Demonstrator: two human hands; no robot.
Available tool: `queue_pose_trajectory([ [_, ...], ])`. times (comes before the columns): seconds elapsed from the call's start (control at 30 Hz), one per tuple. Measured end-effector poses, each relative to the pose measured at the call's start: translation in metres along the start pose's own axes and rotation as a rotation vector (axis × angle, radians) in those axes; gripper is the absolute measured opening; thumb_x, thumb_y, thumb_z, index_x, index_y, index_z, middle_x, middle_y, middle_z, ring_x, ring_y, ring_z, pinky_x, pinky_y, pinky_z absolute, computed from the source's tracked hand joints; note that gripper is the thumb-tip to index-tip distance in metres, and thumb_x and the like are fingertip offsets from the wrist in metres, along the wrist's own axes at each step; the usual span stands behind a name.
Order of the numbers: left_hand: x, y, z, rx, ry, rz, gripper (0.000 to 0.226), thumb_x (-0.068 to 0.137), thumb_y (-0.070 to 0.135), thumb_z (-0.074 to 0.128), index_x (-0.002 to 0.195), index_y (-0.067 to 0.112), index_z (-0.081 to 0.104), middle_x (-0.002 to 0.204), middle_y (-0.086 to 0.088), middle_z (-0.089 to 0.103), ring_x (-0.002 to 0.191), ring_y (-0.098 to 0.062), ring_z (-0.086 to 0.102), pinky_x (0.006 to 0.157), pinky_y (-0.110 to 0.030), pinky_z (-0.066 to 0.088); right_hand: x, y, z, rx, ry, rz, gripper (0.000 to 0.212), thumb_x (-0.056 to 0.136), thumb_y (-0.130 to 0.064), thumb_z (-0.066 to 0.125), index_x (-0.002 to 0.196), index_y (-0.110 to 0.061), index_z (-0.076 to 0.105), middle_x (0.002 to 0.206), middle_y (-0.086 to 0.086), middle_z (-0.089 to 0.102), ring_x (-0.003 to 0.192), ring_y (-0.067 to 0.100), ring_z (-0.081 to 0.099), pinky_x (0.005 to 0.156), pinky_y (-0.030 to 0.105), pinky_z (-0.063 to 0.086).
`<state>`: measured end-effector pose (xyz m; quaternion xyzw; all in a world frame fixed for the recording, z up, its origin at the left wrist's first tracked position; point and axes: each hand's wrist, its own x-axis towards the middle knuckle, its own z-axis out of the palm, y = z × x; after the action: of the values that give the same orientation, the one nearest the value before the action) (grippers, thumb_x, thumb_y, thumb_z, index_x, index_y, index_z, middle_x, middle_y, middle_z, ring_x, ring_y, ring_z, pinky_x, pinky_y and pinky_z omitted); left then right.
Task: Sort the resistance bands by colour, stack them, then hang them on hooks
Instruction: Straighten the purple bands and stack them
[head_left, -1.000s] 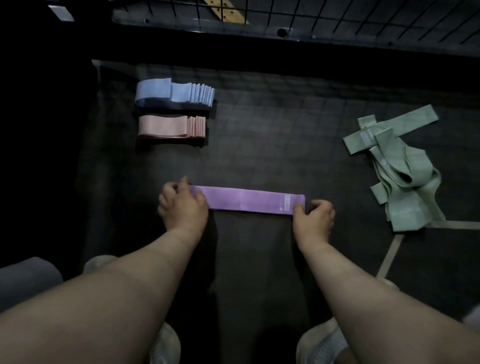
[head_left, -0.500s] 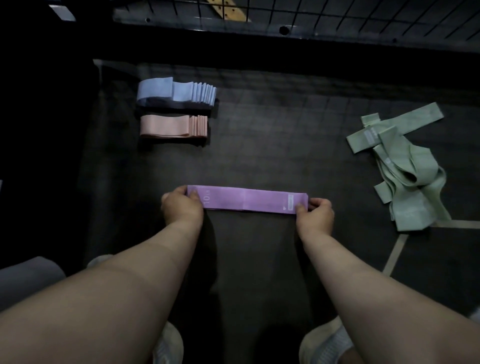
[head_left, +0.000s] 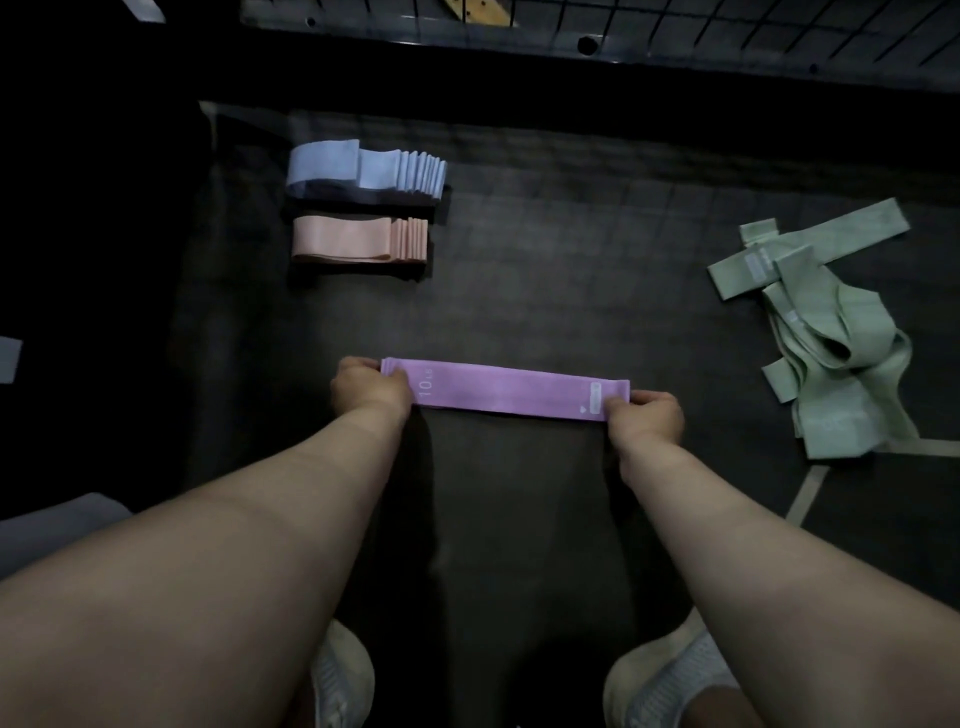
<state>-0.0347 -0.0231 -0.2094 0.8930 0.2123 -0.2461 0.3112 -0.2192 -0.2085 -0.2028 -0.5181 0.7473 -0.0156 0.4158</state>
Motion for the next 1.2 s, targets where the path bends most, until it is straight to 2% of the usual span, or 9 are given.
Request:
queue_pose_trajectory([
  [0.07,0.001,0.0,-0.002,-0.007,-0.003,0.006,0.025,0.086,0.02,0.072,0.108,0.01,0.066,0.112,-0.013,0.068,0.101,-0.03,0.066,0.09,-0.034,0.053,-0.008,-0.003,-0.004,-0.213,0.056,-0.093,0.042,0.082,-0.029,0.072,0.119,-0.018,0.057,0.133,0.013,0.051,0.119,0.035,0.052,0.105,0.046,0.042],
  [0.13,0.001,-0.001,-0.001,-0.017,-0.001,0.009,0.024,0.086,0.021,0.072,0.107,0.01,0.067,0.11,-0.012,0.069,0.099,-0.029,0.067,0.088,-0.034,0.054,-0.023,-0.004,-0.007,-0.432,0.119,-0.427,0.044,0.083,-0.024,0.068,0.124,-0.016,0.057,0.135,0.014,0.044,0.124,0.036,0.043,0.105,0.044,0.033],
  [0.2,-0.001,0.0,-0.001,-0.021,0.004,0.009,0.022,0.086,0.021,0.071,0.104,0.011,0.067,0.108,-0.012,0.07,0.098,-0.03,0.067,0.087,-0.034,0.055,-0.041,-0.002,-0.001,-0.567,0.054,-0.872,0.034,0.082,-0.015,0.069,0.116,-0.012,0.065,0.127,0.017,0.051,0.115,0.038,0.049,0.1,0.047,0.038],
  [0.27,-0.002,0.001,-0.001,-0.019,0.006,0.003,0.019,0.085,0.022,0.072,0.101,0.012,0.068,0.107,-0.012,0.07,0.096,-0.03,0.068,0.088,-0.037,0.056,-0.051,0.004,0.013,-0.645,-0.096,-1.091,0.024,0.085,-0.011,0.068,0.109,-0.008,0.069,0.119,0.016,0.057,0.108,0.039,0.056,0.096,0.048,0.046],
  [0.37,-0.005,0.003,-0.002,-0.031,0.005,-0.016,0.018,0.083,0.023,0.072,0.099,0.014,0.069,0.106,-0.012,0.071,0.095,-0.03,0.069,0.088,-0.039,0.057,-0.063,0.005,0.029,-0.724,-0.311,-0.936,0.027,0.1,-0.022,0.049,0.122,-0.011,0.062,0.13,0.009,0.049,0.117,0.031,0.047,0.104,0.042,0.038],
  [0.53,-0.009,0.006,-0.006,-0.043,-0.054,-0.034,0.021,0.079,0.021,0.07,0.099,0.013,0.075,0.094,-0.009,0.073,0.085,-0.027,0.07,0.085,-0.038,0.059,-0.061,0.002,0.034,-0.735,-0.324,-0.88,0.027,0.1,-0.022,0.045,0.123,-0.014,0.058,0.131,0.005,0.047,0.12,0.028,0.044,0.105,0.041,0.038],
  [0.7,-0.014,0.01,-0.01,0.042,-0.072,-0.048,0.025,0.075,0.025,0.069,0.098,0.017,0.073,0.112,-0.013,0.067,0.097,-0.033,0.065,0.092,-0.036,0.055,-0.059,-0.003,0.032,-0.763,-0.333,-0.874,0.026,0.099,-0.018,0.046,0.121,-0.015,0.058,0.131,0.004,0.048,0.12,0.026,0.044,0.104,0.039,0.038],
  [1.07,-0.063,0.031,-0.017,0.037,-0.217,0.301,0.016,0.085,0.021,0.069,0.094,0.014,0.059,0.09,-0.005,0.064,0.084,-0.023,0.061,0.078,-0.028,0.049,-0.06,0.0,0.027,-0.739,-0.395,-0.876,0.033,0.096,-0.015,0.048,0.128,-0.014,0.057,0.136,0.006,0.048,0.123,0.028,0.044,0.106,0.038,0.037],
  [1.2,-0.092,0.038,0.003,0.005,-0.276,0.366,0.014,0.081,0.019,0.071,0.09,0.013,0.062,0.084,-0.003,0.066,0.078,-0.019,0.062,0.072,-0.024,0.048,-0.058,0.007,0.008,-0.427,-0.022,-0.88,0.024,0.084,-0.008,0.064,0.107,-0.012,0.069,0.12,0.012,0.055,0.109,0.034,0.052,0.096,0.045,0.044],
])
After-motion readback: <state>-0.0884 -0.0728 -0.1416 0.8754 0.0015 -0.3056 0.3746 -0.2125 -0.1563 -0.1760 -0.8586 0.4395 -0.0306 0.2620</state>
